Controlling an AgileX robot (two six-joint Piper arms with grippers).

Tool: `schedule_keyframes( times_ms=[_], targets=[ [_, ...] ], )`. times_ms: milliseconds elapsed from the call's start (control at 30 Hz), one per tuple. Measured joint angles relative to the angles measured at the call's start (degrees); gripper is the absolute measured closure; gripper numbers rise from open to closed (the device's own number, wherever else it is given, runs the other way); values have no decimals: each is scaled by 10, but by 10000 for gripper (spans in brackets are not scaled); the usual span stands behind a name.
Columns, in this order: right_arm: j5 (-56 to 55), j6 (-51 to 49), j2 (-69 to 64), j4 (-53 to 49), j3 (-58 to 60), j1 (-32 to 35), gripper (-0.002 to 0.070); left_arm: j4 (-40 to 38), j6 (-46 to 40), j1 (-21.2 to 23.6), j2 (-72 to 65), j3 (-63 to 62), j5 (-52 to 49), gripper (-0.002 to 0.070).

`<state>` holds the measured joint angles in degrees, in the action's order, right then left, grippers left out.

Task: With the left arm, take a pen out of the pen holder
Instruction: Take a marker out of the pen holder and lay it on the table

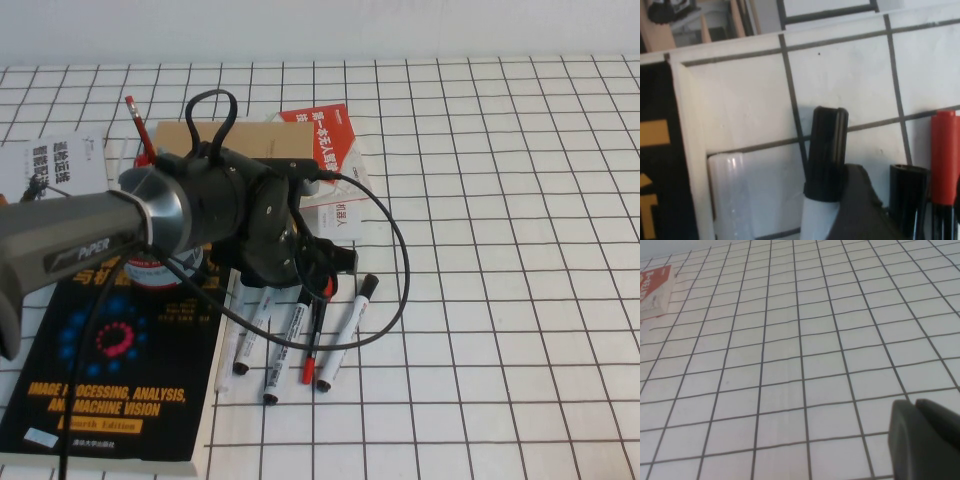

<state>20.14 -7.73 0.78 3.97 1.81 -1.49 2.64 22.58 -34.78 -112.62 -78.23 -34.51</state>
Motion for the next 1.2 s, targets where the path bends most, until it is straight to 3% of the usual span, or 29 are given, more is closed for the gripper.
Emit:
schedule_keyframes(
  times_ms=[300,367,533,667,833,1200],
  targets=[
    [0,0,0,0,0,0,693,52,-17,-31,80,0,21,338],
    [0,0,0,0,0,0,693,76,-23,-45,106,0,34,396],
    [0,0,0,0,0,0,692,107,-34,-68,168,37,94,619],
    [0,0,0,0,0,0,693,114,-40,-72,231,123,182,665],
    [0,0,0,0,0,0,692,117,-72,-73,332,220,244,674],
    [0,0,0,0,0,0,692,129,-83,-74,518,242,27,675]
  ],
)
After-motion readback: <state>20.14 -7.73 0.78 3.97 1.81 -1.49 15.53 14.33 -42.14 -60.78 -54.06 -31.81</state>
